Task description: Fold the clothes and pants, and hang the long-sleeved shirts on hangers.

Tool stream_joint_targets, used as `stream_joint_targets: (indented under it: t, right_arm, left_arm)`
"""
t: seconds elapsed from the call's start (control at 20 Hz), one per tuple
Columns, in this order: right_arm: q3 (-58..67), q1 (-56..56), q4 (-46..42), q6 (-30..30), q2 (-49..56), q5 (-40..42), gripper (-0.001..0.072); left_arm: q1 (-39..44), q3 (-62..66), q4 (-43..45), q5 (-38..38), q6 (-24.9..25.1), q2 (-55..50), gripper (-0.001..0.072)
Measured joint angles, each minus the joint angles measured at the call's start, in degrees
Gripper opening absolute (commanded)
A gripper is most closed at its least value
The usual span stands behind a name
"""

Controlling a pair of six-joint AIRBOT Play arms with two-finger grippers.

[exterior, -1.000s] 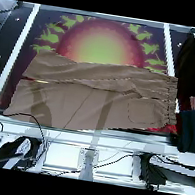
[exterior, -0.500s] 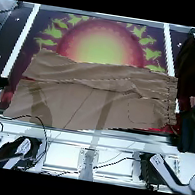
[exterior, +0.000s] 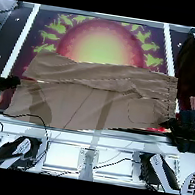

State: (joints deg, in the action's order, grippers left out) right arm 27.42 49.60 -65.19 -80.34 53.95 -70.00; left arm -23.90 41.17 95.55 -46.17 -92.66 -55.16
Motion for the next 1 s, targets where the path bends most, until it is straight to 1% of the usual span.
stream_joint_targets:
  t: [0.05, 0.2, 0.25, 0.4, 0.45, 0.55, 0.65, 0.8, 1.0]
  right_arm:
    - [-0.8, 0.0, 0.9, 0.2, 1.0, 2.8, 0.0509]
    - [-1.9, 0.0, 5.4, 2.0, 4.9, 9.4, 0.0503]
    - [-2.1, 0.0, 8.3, 3.5, 6.7, 10.4, 0.0502]
    - [-2.4, 0.0, 18.5, 11.2, 12.2, 13.1, 0.0412]
    - [-2.5, 0.0, 21.8, 14.7, 13.7, 13.7, 0.0315]
    - [-2.7, 0.0, 26.7, 20.4, 15.7, 15.4, 0.0189]
    - [-2.6, 0.0, 29.8, 24.9, 16.6, 16.5, 0.0029]
    - [-2.6, 0.0, 33.3, 29.6, 16.2, 15.8, 0.003]
    - [-2.6, 0.0, 35.3, 32.2, 14.6, 14.7, 0.003]
  left_arm:
    - [0.0, 0.0, -0.4, 0.1, 0.1, -0.2, 0.0377]
    - [0.0, 0.0, -1.2, 0.3, 0.1, -0.5, 0.0377]
    - [0.0, 0.0, -1.4, 0.3, 0.1, -0.6, 0.0377]
    - [0.0, 0.0, -1.9, 0.3, 0.1, -0.6, 0.0377]
    - [0.0, 0.0, -2.7, 0.2, 0.1, -0.7, 0.0377]
    - [0.0, 0.0, -4.0, -0.7, 0.1, -0.7, 0.0377]
    - [-0.5, 0.0, -4.8, -3.3, 0.1, -0.6, 0.0377]
    - [-3.0, 0.0, -6.3, -9.5, 0.1, 0.4, 0.0377]
    - [-9.8, 0.0, -9.2, -18.3, 0.2, 5.2, 0.0377]
